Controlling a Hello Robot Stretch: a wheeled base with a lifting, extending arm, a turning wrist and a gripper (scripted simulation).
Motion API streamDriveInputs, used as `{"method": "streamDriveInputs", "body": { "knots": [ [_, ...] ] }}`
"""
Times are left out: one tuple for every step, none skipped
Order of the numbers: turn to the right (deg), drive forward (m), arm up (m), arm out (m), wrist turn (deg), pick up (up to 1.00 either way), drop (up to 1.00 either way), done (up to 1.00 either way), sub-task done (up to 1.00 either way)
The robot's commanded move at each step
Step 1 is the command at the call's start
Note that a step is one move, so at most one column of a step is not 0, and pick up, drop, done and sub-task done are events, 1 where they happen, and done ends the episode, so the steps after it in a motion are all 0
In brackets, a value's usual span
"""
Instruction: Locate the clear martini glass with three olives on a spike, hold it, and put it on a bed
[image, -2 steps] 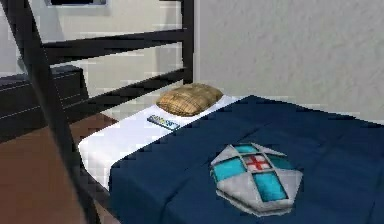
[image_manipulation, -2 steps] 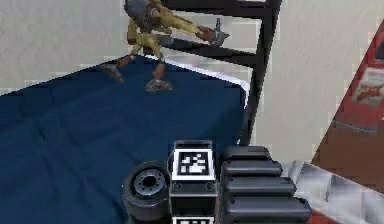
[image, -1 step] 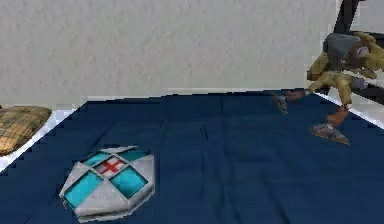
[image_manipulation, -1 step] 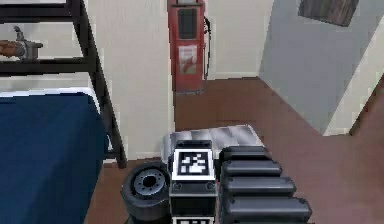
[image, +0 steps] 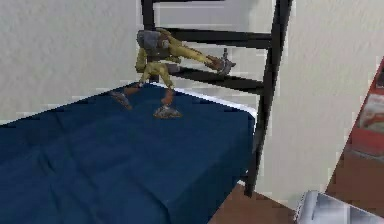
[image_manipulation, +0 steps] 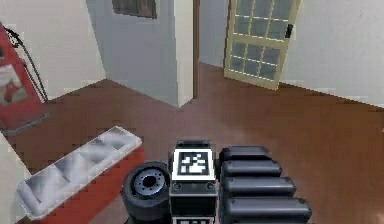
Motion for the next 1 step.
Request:
{"method": "streamDriveInputs", "body": {
  "knots": [
    [33.0, 0.0, 0.0, 0.0, 0.0, 0.0, 0.0, 0.0, 0.0]
  ]
}}
